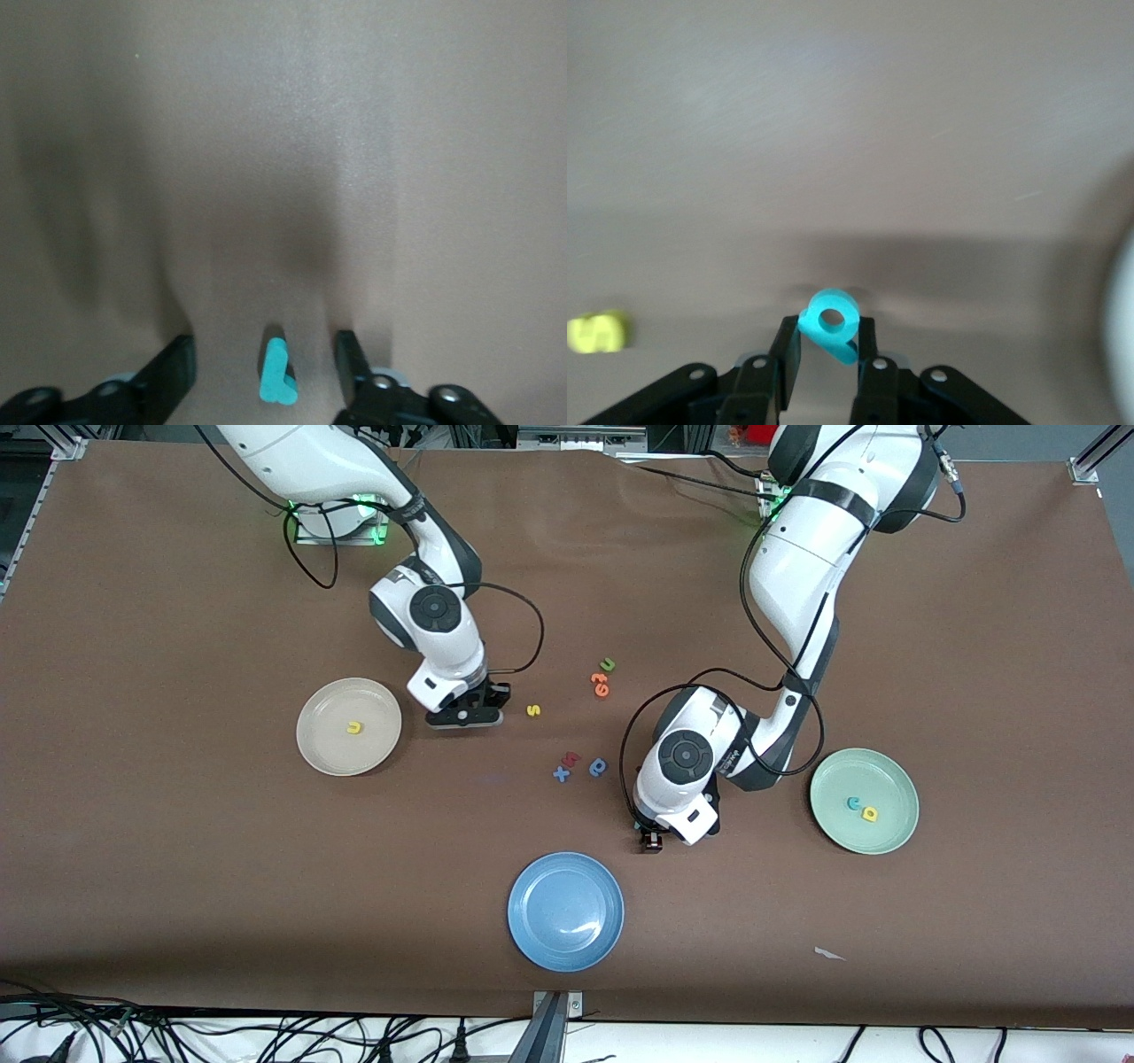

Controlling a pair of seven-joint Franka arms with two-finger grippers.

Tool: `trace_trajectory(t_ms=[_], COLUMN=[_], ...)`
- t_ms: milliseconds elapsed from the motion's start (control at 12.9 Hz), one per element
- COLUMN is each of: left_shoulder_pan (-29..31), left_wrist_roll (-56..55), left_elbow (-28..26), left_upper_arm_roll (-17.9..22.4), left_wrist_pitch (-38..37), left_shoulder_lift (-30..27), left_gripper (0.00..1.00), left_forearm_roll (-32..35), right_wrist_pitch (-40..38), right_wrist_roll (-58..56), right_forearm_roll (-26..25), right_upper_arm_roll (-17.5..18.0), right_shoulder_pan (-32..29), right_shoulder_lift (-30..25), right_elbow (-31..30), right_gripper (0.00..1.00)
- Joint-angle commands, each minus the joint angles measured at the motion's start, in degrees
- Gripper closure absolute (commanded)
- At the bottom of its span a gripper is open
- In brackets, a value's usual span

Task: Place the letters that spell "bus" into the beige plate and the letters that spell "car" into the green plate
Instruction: 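Place the cyan a on the white plate while the left gripper carries its letter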

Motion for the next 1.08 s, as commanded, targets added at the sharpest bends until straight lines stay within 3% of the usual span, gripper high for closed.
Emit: trace_trajectory(t_ms=[0,309,541,696,851,1006], left_shoulder_pan=[-0.57,-0.66,-0.75,-0.22,0.74,2.75], left_wrist_roll=[0.5,0.93,3.03,6.1,16.43,33.54], left_elbow=[1.75,1.57,1.13,1.3,1.57,1.75], left_upper_arm_roll=[0.73,0.73,0.73,0.73,0.55,-0.59], left_wrist_pitch=[-0.54,-0.54,-0.63,-1.5,-7.27,-16.67], left_shoulder_lift=[1.42,1.42,1.33,0.63,-0.95,-2.7], left_gripper=[1.0,1.0,1.0,1.0,1.0,1.0], left_forearm_roll=[-1.91,-1.91,-1.82,-1.74,-1.82,-2.17], right_wrist_pitch=[-6.0,-6.98,-6.36,-6.45,-6.54,-6.54], right_wrist_roll=[-10.84,-25.18,-24.77,-24.59,-24.51,-24.07], right_forearm_roll=[-0.37,-0.01,0.16,3.04,4.2,5.07], right_upper_arm_roll=[0.67,0.67,0.67,0.67,0.84,1.28], right_shoulder_pan=[-6.64,-15.42,-16.06,-16.06,-16.06,-16.06], right_shoulder_lift=[-8.45,-12.86,-12.69,-12.69,-12.69,-12.6], right_elbow=[-3.44,-8.53,-9.78,-9.78,-9.69,-9.43], right_gripper=[0.81,0.73,0.65,0.46,0.36,0.33])
